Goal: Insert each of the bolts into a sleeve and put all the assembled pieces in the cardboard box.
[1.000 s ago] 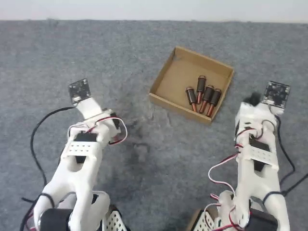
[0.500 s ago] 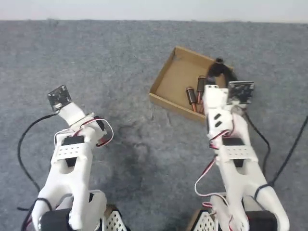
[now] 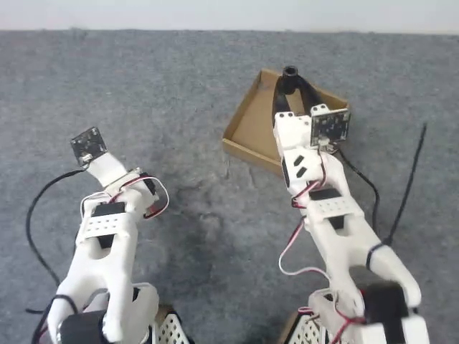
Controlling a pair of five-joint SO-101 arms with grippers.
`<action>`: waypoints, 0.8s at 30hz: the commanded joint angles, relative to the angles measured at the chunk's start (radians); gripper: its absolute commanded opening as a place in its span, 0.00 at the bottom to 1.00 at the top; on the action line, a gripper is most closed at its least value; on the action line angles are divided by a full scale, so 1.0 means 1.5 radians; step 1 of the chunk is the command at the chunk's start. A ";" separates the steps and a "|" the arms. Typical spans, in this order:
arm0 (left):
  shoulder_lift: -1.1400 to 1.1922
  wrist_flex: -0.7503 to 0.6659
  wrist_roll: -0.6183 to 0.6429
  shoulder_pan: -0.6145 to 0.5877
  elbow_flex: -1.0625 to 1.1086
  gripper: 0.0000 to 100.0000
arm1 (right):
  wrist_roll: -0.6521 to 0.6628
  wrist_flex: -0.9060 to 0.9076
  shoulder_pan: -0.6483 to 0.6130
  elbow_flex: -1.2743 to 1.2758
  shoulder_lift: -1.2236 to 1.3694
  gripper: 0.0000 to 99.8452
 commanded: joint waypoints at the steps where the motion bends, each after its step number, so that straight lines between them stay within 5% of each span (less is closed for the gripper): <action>1: -0.037 -0.025 -0.007 -0.002 -0.010 0.01 | 0.009 -0.108 -0.009 -0.034 0.017 0.04; 8: -0.034 -0.068 -0.007 0.000 0.005 0.01 | 0.011 -0.350 -0.073 0.125 0.036 0.04; 15: -0.037 -0.172 -0.007 0.000 0.058 0.01 | 0.008 -0.384 -0.164 0.232 0.036 0.04; 24: -0.038 -0.184 -0.007 0.000 0.064 0.01 | 0.010 -0.473 -0.305 0.371 0.030 0.04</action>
